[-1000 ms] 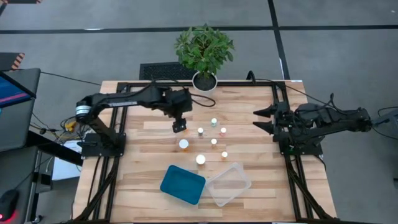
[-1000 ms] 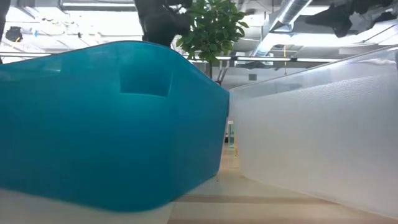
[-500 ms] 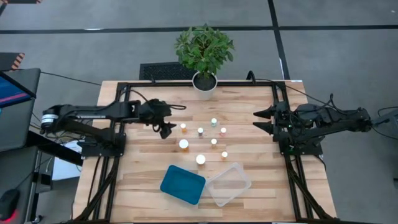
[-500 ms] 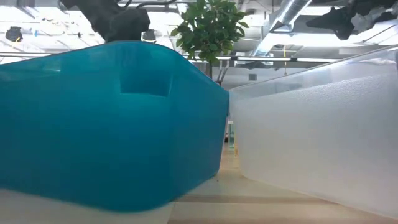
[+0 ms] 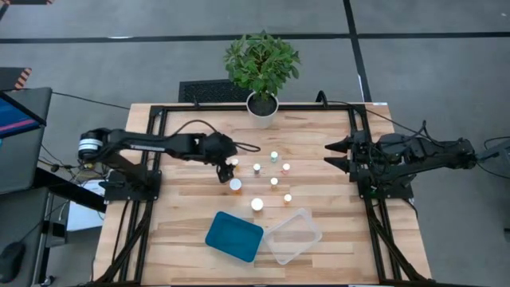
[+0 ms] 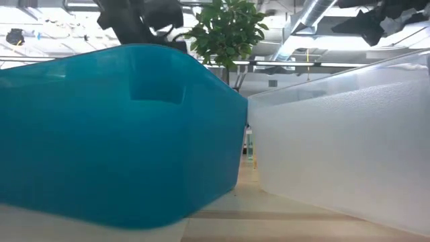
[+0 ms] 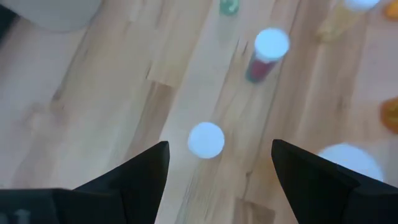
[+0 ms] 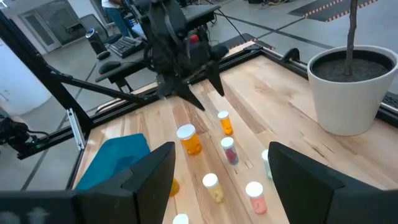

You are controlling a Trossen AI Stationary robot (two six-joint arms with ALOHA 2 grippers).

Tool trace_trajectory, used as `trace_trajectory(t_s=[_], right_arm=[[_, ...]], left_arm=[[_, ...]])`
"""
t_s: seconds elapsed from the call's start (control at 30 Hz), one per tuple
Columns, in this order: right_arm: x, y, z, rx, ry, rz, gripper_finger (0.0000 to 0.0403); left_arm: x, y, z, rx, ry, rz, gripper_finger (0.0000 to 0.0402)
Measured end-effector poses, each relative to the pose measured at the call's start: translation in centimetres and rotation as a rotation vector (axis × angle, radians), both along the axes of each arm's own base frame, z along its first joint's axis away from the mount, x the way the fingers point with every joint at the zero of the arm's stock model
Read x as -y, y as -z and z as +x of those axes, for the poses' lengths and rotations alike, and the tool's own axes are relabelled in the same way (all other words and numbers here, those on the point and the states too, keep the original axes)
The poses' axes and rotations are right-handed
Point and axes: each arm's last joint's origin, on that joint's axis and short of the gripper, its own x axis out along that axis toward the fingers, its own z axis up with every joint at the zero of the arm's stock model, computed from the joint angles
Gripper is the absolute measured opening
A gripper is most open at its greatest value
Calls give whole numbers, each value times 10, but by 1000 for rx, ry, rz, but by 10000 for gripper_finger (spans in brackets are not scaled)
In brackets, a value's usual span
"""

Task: Pick and place medicine bottles into bin by pill shape (circle, oval)
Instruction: Put the small orange small medicine bottle into the blue bin

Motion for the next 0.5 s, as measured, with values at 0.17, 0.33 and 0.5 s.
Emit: trace_trajectory(t_s=[0.17,0.33,0.5], right_arm=[[0,0,0,-4,0,-1,271],[0,1,0,-7,0,-1,271],[0,2,-1,-18,-1,-3,271]], left_arm=[[-2,8,7,-8,-25,56,277],[-4,9,11,13,10,77,277],[-4,15,13,-7,23,56,277]])
